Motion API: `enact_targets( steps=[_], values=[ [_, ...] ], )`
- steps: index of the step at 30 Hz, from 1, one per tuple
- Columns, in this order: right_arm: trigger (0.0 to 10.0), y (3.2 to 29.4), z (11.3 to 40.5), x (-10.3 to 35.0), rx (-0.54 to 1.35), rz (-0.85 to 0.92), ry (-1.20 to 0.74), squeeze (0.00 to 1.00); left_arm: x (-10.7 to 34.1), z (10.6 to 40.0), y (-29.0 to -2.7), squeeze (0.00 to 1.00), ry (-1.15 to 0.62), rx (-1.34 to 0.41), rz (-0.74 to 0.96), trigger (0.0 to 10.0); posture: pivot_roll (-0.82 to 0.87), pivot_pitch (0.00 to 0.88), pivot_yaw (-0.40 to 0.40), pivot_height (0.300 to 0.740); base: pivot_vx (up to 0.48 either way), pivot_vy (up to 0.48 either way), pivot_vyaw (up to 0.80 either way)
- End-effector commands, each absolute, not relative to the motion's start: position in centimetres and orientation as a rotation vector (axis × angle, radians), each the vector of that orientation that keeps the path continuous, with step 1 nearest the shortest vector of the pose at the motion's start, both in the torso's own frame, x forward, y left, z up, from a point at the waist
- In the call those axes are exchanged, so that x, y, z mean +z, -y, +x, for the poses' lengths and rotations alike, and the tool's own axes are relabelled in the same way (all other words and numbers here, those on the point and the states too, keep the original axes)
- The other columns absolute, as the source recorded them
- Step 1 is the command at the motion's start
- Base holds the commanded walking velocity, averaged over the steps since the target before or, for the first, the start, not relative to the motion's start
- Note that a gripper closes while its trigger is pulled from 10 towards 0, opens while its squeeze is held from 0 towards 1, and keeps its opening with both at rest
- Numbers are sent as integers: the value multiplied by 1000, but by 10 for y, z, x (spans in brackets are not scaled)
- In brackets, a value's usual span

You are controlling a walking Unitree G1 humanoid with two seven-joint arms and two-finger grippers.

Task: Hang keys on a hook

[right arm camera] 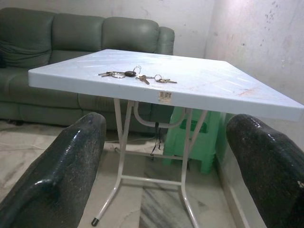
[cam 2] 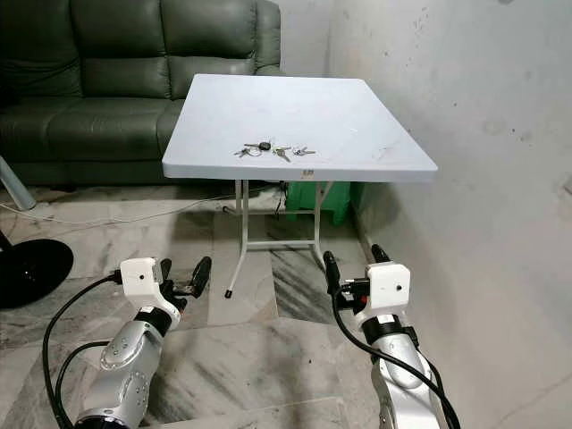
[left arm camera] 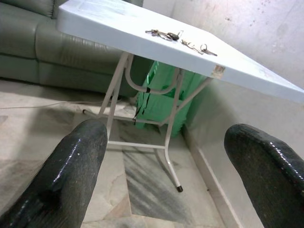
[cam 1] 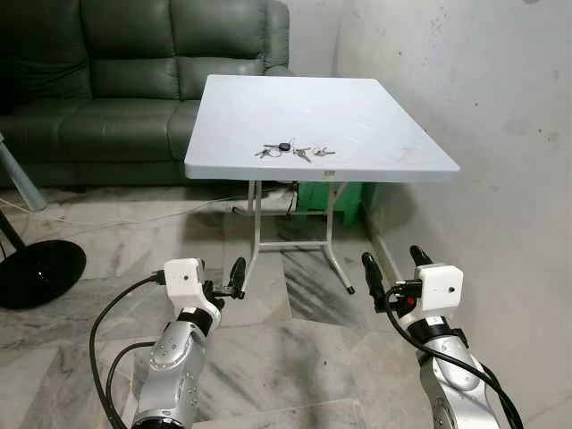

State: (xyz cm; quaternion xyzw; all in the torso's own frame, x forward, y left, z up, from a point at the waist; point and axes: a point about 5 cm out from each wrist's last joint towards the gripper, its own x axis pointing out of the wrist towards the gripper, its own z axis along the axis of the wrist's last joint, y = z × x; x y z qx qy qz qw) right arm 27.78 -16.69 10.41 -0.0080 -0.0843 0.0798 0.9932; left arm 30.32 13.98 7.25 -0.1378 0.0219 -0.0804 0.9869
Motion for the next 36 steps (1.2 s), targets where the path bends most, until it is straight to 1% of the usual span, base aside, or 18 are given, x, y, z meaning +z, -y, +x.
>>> enact_targets(
  steps=[1,9,20,23,26,36],
  values=[
    [10000,171,278,105,152,-22,166,0,77,304,-139,0,-27,-175,-276,10000,-7,6,-61,740,0,0,0],
    [10000,170,278,104,155,-25,166,0,80,306,-138,0,-17,-185,-284,10000,-7,6,-59,740,0,0,0],
    [10000,172,274,95,153,-72,138,0,78,305,-138,0,-25,-193,-276,10000,-8,9,-56,740,0,293,0],
    [10000,176,271,81,133,-59,85,0,72,303,-137,0,-39,-195,-266,10000,-7,8,-57,740,0,300,0],
    [10000,178,270,77,128,-58,67,0,70,302,-138,0,-45,-193,-265,10000,-6,8,-57,740,0,298,0],
    [10000,178,272,80,125,-60,85,0,68,302,-138,0,-49,-180,-251,10000,-10,6,-55,740,0,268,0]
  ],
)
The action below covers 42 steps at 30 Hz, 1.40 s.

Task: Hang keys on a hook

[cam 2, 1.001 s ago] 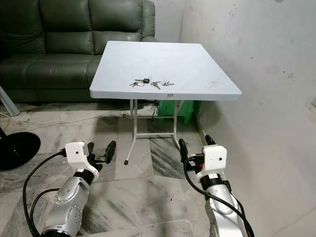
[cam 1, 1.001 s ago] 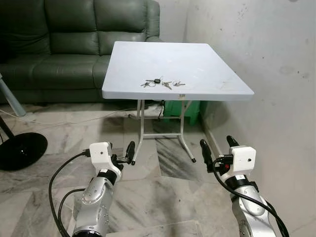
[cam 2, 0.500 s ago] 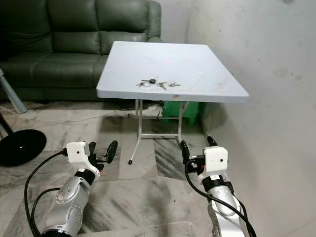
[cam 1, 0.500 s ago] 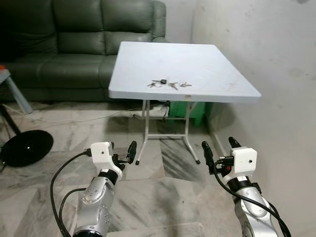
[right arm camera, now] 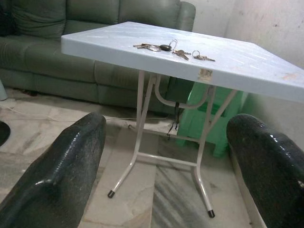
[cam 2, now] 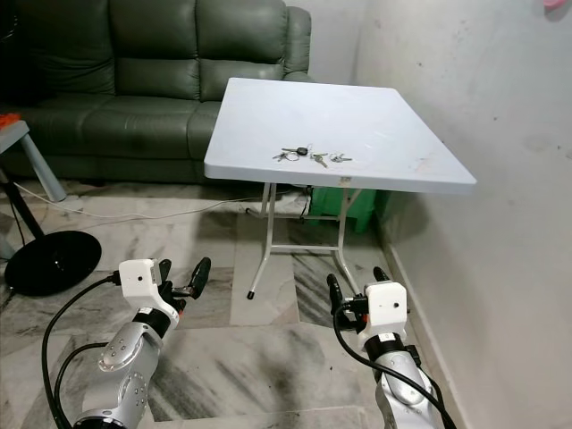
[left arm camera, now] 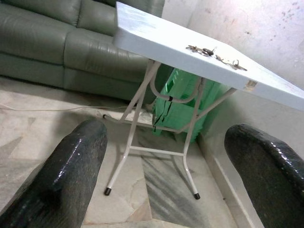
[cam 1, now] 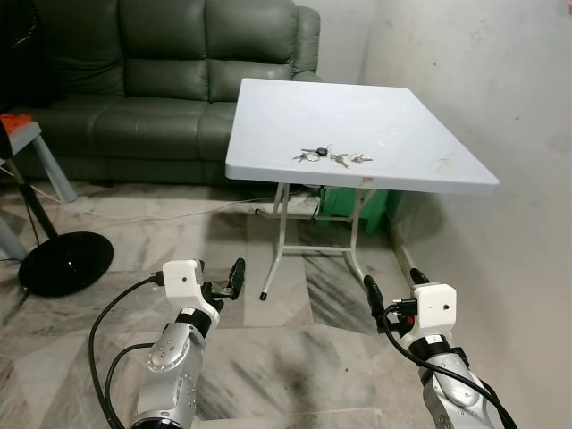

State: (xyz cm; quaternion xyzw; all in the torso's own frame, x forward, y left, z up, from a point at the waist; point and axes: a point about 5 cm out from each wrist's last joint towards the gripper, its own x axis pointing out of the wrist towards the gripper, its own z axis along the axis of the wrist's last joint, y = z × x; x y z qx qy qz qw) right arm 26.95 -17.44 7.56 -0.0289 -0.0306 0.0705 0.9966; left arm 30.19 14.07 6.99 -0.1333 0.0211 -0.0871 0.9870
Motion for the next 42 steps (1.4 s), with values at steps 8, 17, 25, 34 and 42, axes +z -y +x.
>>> enact_targets(
  steps=[8,17,25,34,42],
  values=[
    [10000,176,272,83,134,-60,94,0,67,302,-137,0,-56,-158,-249,10000,-9,1,-63,740,0,0,0],
    [10000,175,272,83,152,-63,94,0,65,303,-141,0,-65,-126,-310,10000,-8,0,-71,740,0,0,0],
    [10000,173,271,83,163,-61,93,0,64,303,-140,0,-68,-131,-311,10000,-8,0,-73,740,254,0,0],
    [10000,173,271,83,173,-65,91,0,64,303,-139,0,-69,-134,-310,10000,-7,0,-75,740,405,0,0],
    [10000,174,270,83,175,-68,88,0,63,303,-138,0,-71,-136,-310,10000,-8,0,-78,740,415,0,0]
  ],
)
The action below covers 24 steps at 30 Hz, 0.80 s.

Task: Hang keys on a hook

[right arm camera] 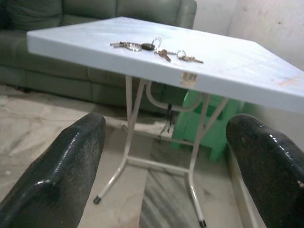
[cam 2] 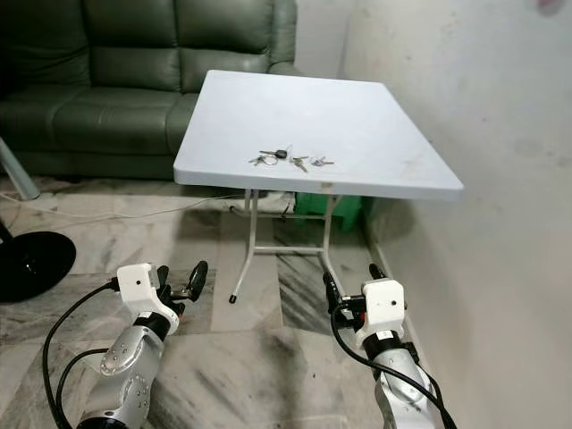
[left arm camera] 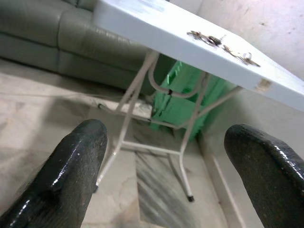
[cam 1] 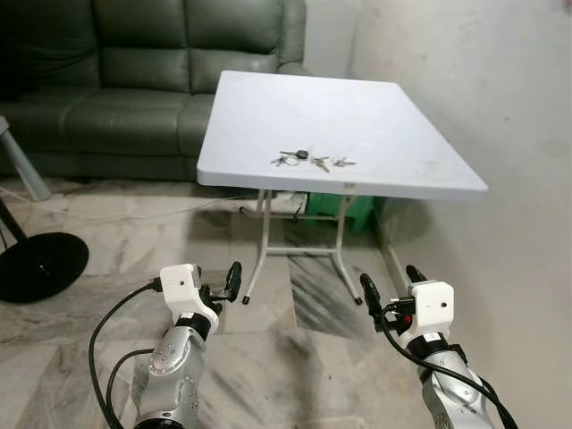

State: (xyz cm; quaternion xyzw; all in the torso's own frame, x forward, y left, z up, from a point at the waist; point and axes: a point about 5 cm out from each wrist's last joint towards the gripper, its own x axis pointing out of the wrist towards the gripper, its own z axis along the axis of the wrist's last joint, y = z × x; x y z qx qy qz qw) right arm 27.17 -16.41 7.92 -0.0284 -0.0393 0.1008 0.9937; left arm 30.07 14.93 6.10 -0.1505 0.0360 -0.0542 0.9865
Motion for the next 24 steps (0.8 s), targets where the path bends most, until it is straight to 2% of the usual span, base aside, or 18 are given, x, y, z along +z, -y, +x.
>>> enact_targets(
  steps=[1,15,24],
  values=[
    [10000,173,270,83,177,-69,88,0,63,303,-137,0,-71,-138,-308,10000,-8,0,-78,740,412,0,0],
    [10000,172,271,83,193,-100,80,0,64,305,-135,0,-71,-145,-306,10000,-11,0,-77,740,413,0,0],
    [10000,171,270,82,201,-115,78,0,63,305,-135,0,-73,-144,-306,10000,-13,0,-77,740,412,0,754]
  ],
)
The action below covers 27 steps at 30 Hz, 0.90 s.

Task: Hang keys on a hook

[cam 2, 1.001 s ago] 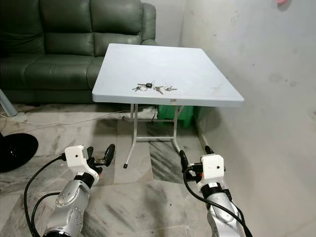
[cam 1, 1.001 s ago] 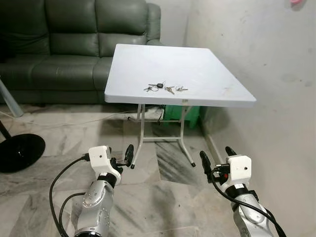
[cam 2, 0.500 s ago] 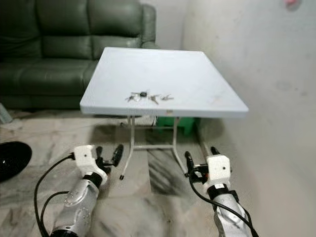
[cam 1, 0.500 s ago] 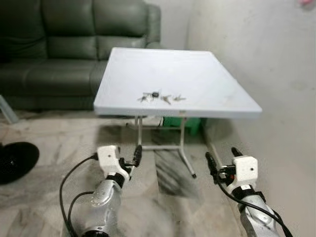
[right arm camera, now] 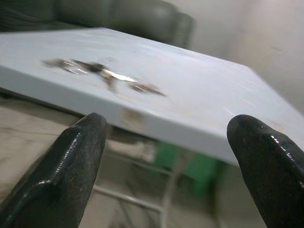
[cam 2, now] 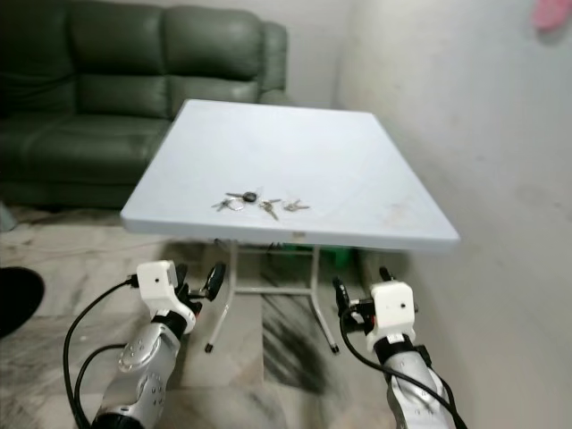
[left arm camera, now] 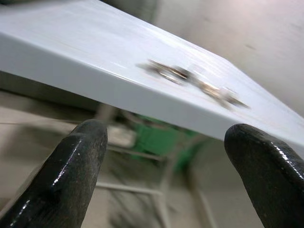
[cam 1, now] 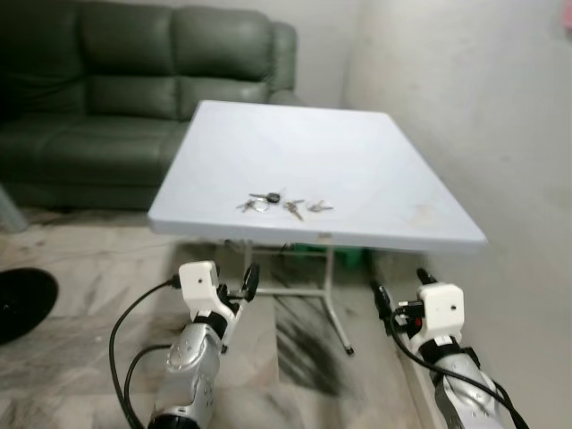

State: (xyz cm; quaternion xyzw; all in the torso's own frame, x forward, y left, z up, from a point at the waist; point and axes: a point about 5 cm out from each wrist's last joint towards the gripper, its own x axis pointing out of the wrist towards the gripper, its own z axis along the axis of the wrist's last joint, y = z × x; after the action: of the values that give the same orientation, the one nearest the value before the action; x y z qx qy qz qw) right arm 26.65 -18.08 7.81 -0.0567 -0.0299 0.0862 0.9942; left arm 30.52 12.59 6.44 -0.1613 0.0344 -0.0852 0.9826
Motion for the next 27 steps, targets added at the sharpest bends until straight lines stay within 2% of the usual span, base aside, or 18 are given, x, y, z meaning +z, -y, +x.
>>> enact_targets(
  steps=[1,4,5,21,27],
  values=[
    [10000,171,270,82,201,-115,78,0,63,305,-135,0,-73,-144,-306,10000,-13,0,-77,740,412,0,800],
    [10000,171,270,82,199,-102,82,0,63,305,-135,0,-73,-144,-307,10000,-13,0,-77,740,416,0,800],
    [10000,172,270,83,187,-52,79,0,63,305,-135,0,-73,-143,-307,10000,-13,0,-77,740,412,0,0],
    [10000,171,272,83,191,-48,77,0,64,306,-135,0,-71,-133,-323,10000,-13,2,-77,740,411,0,0],
    [10000,171,272,82,185,-35,68,0,63,308,-129,0,-119,-137,-314,10000,-14,3,-71,740,0,0,0]
  ],
)
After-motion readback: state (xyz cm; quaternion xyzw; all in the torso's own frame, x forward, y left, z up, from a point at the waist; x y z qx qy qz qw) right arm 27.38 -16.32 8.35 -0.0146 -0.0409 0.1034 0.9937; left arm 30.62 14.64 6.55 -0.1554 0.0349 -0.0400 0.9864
